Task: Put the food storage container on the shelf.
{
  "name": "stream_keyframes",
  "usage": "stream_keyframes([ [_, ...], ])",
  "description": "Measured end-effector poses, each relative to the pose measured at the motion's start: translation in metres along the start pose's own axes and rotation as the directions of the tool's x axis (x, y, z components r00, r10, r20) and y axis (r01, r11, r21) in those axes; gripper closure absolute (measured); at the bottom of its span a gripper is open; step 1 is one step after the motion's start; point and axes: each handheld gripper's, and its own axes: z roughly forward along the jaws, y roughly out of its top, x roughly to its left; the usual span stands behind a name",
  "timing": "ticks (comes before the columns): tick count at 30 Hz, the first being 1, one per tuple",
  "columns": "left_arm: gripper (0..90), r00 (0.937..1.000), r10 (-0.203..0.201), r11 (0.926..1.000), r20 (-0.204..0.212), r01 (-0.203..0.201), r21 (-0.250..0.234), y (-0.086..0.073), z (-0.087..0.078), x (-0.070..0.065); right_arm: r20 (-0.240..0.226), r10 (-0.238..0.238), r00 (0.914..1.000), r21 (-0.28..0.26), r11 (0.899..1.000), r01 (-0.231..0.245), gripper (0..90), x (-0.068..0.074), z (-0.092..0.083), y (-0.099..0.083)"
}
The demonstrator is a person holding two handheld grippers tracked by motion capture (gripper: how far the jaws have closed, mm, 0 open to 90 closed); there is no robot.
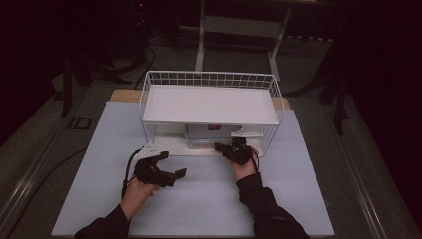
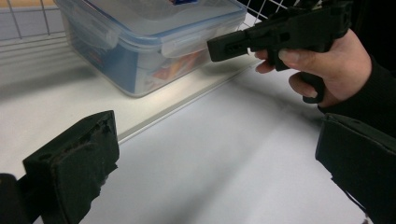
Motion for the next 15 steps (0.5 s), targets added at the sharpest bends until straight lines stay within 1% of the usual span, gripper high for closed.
stream_keyframes([
  [2, 0.0, 1.0000, 0.001, 1.0000, -0.001, -0.001, -0.002, 0.000, 0.000, 0.000, 0.003, 0.002, 1.0000, 0.000, 1.000, -0.002, 90.0, 0.000, 0.002, 0.001],
  [4, 0.0, 1.0000, -0.001, 1.0000, 0.001, 0.001, 0.001, 0.000, 0.000, 0.000, -0.013, 0.010, 0.9999, 0.007, 1.000, -0.010, 90.0, -0.001, 0.004, 0.002],
  [6, 0.0, 1.0000, -0.001, 1.0000, 0.000, 0.001, -0.001, 0.000, 0.000, 0.000, -0.008, -0.009, 0.9999, 0.009, 1.000, 0.009, 90.0, 0.002, 0.006, 0.003],
  [9, 0.0, 1.0000, 0.005, 1.0000, -0.004, -0.005, 0.003, 0.000, 0.000, -0.002, -0.013, -0.009, 0.9999, 0.010, 1.000, 0.009, 90.0, 0.005, 0.008, 0.004],
  [12, 0.0, 0.9999, 0.014, 0.9999, -0.008, -0.014, 0.003, 0.000, 0.000, -0.003, -0.019, -0.012, 0.9997, 0.001, 1.000, 0.012, 89.8, 0.008, 0.006, 0.003],
  [13, 0.0, 0.9999, 0.014, 0.9999, -0.008, -0.013, 0.003, 0.000, 0.000, -0.003, -0.023, -0.016, 0.9996, 0.000, 1.000, 0.016, 89.0, 0.009, 0.005, 0.003],
  [15, 0.0, 0.9999, 0.013, 0.9999, -0.009, -0.013, 0.005, 0.000, 0.000, -0.003, -0.034, -0.003, 0.9994, -0.007, 1.000, 0.002, 83.9, 0.011, 0.003, 0.003],
])
